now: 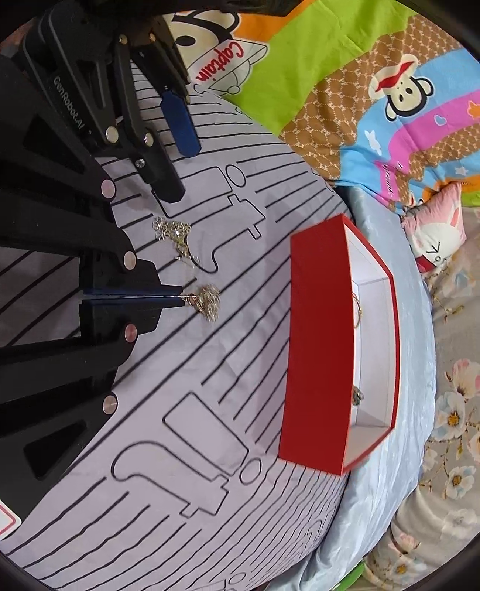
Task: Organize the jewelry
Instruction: 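Grasp a silver pendant necklace with the right tool while the left tool grasps the other silver necklace, then carry both silver necklaces into the red box with both tools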
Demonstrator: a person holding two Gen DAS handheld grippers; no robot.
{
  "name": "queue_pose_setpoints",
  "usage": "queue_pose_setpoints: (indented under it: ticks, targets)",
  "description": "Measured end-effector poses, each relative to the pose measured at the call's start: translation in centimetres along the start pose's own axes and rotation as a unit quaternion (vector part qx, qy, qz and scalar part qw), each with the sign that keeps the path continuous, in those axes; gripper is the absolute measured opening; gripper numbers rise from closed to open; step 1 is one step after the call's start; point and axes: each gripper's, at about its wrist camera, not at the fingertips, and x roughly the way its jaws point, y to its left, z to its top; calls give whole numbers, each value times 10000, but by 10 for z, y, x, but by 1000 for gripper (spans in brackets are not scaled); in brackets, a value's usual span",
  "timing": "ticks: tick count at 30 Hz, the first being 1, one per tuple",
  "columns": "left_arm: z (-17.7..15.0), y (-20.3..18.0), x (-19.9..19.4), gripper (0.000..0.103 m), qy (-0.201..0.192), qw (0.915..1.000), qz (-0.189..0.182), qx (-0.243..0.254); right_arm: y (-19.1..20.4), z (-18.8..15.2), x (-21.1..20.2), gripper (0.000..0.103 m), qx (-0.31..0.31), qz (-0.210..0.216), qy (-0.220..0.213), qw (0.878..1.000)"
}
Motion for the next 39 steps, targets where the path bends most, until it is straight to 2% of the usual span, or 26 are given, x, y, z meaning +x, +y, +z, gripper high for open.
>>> queue_pose_setpoints:
  ticks: [7,14,18,22,24,32,39]
  targets:
    - [-1,-18,15,52,98,9998,-150,106,-20,-5,-13,0,266,-120,-56,9996]
    - [4,-29,25,51,-4,9997,-103,219,-31,-8,-19,0,410,-110,-91,9991]
    - [6,-34,27,45,-63,9995,-26,313,-31,-8,-21,0,420,-83,-123,9990]
    - [7,-36,28,30,-83,9993,-57,353,-30,-7,-23,0,421,-63,-148,9990]
    - [7,-37,28,27,-80,9993,-66,365,-31,-8,-24,0,432,-43,-150,9989]
    - [6,-37,25,25,-44,9992,-196,338,-29,-5,-33,0,434,-14,-221,9988]
    - [12,-38,7,25,-177,9990,-258,334,-26,2,-52,0,401,12,-424,9983]
